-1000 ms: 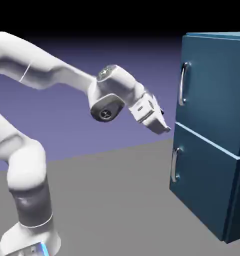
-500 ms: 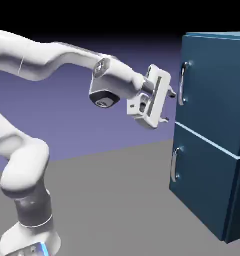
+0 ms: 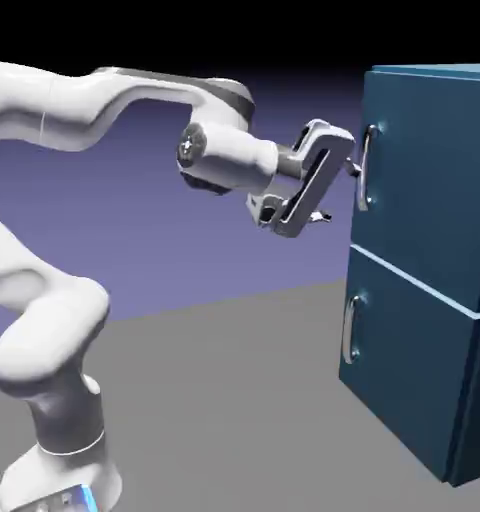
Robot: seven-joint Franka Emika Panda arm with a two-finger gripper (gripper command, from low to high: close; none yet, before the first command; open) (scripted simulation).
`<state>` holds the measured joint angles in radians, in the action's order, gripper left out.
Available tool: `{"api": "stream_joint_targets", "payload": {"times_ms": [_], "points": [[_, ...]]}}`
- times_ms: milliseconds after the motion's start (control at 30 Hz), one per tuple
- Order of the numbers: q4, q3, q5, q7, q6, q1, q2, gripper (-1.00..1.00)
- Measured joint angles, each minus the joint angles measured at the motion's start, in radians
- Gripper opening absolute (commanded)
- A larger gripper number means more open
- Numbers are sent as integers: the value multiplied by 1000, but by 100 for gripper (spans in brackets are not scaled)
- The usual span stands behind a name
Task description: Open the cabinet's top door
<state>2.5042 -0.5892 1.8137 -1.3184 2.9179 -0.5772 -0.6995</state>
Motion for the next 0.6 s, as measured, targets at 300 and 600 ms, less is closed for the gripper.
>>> {"api": "stream_joint_targets", "payload": {"times_ms": [300,600], "points": [[-66,-127,391,-125,-26,-127,-28,0],[-132,-254,783,-249,-51,-254,-56,0]]}}
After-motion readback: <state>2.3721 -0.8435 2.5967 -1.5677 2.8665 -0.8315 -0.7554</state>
